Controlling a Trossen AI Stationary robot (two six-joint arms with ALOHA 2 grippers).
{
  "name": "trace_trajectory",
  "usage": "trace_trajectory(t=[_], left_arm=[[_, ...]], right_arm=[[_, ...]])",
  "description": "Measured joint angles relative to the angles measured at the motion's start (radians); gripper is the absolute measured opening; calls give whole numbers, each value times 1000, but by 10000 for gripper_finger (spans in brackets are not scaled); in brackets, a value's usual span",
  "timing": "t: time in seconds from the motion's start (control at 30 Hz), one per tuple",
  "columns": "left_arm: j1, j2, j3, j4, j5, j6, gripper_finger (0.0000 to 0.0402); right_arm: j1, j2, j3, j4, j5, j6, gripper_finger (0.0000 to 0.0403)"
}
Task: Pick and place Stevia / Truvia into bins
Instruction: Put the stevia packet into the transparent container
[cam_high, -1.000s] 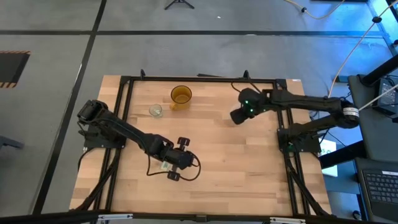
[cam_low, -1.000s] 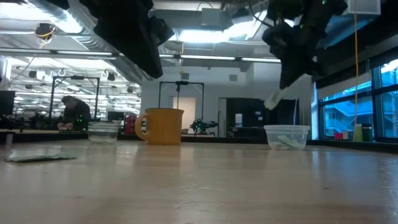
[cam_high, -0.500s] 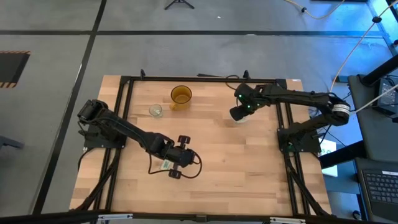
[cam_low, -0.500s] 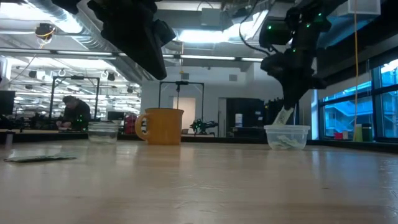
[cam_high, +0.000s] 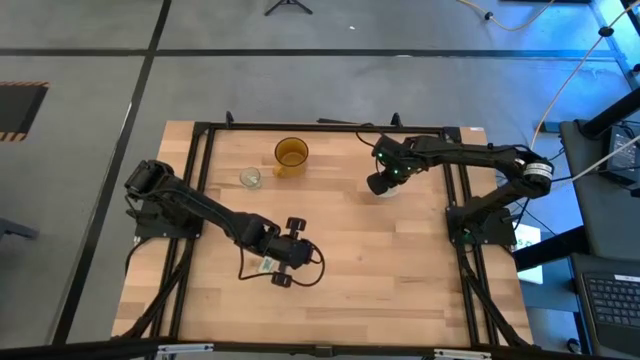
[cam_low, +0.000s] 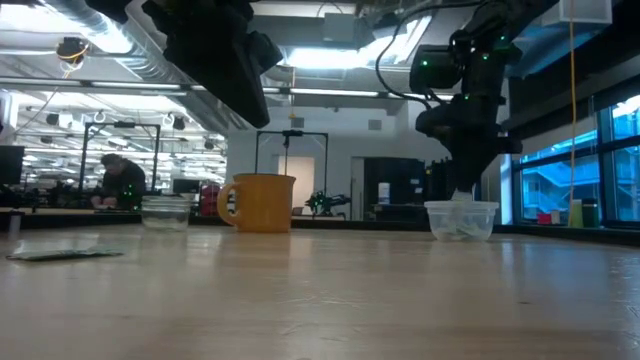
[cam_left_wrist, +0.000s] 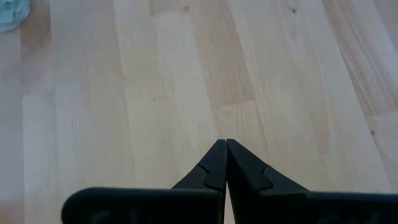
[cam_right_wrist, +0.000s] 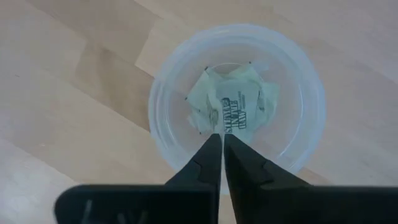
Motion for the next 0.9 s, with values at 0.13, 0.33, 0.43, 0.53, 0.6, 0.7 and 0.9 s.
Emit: trace_trajectory(t=[0.13, 0.33, 0.43, 0.53, 0.6, 0.7, 0.9], left_arm=[[0, 0, 0, 0, -5, 1, 2], [-5, -8, 1, -84, -75, -5, 2], [-24, -26, 2, -182, -48, -66, 2], [-53, -34, 2, -294, 24, -138, 2], [-82, -33, 2, -369, 35, -185, 2], [-126, -17, 1, -422, 14, -234, 2], [-177, -11, -13, -409, -52, -329, 2]], right_arm=[[0, 0, 0, 0, 1, -5, 41], [0, -7, 0, -18, 72, -8, 87], [3, -41, 0, -37, 122, -8, 106], [26, -95, 0, -38, 131, -1, 116], [59, -131, 0, -23, 129, 14, 119], [126, -175, 0, 15, 133, 53, 119], [264, -198, 0, 96, 160, 132, 118]])
